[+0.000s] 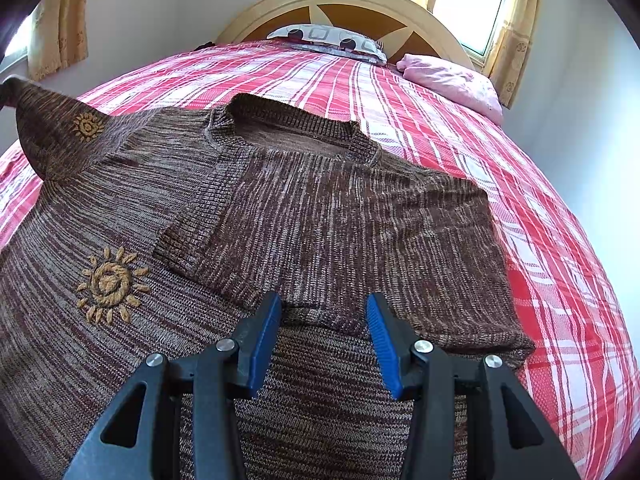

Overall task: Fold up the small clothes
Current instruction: 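Grasp the other sleeve cuff with the left gripper and lift it, then lay the held sleeve across the sweater body with the left gripper and release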

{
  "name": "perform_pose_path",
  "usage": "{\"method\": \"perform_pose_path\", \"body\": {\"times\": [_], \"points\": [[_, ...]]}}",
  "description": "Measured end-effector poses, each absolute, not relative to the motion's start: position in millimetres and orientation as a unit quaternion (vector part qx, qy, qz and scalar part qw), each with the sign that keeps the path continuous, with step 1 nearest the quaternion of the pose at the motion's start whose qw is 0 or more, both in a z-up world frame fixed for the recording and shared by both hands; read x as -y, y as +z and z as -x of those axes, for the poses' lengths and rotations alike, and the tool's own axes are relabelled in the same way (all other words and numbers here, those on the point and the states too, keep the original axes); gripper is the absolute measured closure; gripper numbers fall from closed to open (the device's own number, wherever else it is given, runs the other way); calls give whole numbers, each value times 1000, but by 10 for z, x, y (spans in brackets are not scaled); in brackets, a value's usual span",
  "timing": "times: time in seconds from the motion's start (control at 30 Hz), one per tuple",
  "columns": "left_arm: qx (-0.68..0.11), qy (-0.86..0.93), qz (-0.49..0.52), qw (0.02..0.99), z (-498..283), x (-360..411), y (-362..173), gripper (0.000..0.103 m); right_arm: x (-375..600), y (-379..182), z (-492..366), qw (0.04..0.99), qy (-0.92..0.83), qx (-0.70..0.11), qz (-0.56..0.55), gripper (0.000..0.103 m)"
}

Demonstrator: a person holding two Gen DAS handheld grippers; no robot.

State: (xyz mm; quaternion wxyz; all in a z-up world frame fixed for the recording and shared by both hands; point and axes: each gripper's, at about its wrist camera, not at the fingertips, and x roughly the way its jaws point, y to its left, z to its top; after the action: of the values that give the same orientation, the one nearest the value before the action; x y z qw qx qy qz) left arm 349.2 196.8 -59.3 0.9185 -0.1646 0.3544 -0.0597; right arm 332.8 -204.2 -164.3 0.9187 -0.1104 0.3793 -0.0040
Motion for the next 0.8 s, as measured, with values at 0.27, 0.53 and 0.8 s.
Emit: {"method": "perform_pose_path", "body": {"times": [0.27, 0.53, 0.8], "points": [[-357, -113, 154, 914, -3635, -1234, -511, 88, 2077, -1642, -3337, 920, 0, -378, 103, 57], [-382, -147, 122, 904, -3812, -336, -742, 86, 2105, -1643, -3336, 922, 6, -377, 91, 57], [-395, -168, 64, 901, -3615, 92, -985, 24, 2173, -1639, -3339, 924, 19, -377, 66, 56]]}}
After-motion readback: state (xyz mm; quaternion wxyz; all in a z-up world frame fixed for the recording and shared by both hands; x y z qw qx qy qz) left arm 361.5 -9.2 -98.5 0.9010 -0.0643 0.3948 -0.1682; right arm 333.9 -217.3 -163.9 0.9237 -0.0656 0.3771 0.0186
